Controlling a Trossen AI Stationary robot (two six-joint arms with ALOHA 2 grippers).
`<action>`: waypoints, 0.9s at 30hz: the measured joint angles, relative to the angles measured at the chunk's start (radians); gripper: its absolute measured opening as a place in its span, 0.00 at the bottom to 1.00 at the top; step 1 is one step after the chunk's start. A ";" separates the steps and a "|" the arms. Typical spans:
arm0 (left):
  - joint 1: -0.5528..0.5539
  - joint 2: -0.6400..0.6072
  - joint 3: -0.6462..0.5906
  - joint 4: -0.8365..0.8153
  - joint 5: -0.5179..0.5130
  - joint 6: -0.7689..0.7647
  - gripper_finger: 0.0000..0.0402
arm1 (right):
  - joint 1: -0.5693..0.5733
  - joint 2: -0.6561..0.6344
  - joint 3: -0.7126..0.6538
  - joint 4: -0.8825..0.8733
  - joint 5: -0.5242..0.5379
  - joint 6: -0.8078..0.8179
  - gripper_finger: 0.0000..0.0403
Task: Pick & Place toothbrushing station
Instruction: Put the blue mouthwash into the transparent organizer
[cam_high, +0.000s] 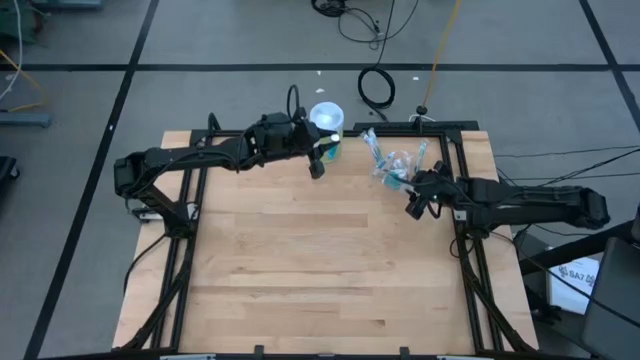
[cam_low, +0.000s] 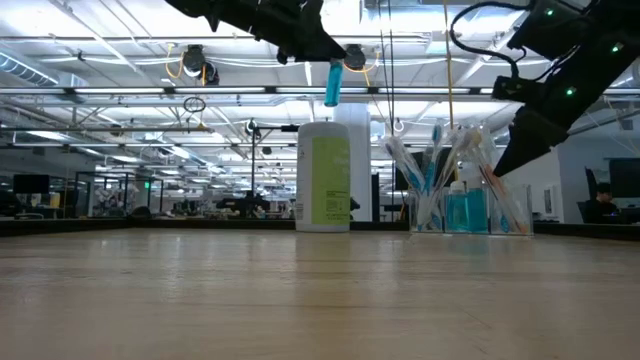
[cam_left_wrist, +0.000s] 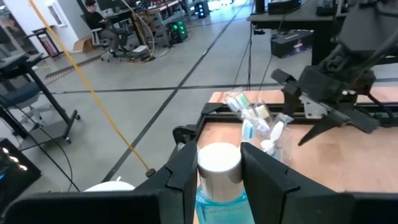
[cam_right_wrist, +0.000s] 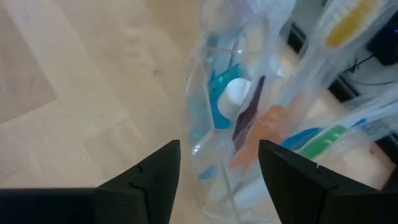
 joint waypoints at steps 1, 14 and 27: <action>0.001 0.000 0.000 0.000 0.000 0.000 0.26 | -0.013 0.006 0.003 0.000 -0.020 0.000 0.52; 0.001 0.000 0.000 0.008 0.000 0.003 0.26 | -0.072 0.254 0.261 -0.279 -0.107 0.103 0.51; 0.001 0.000 0.000 -0.019 0.016 -0.003 0.26 | -0.116 0.446 0.318 -0.398 -0.152 0.138 0.50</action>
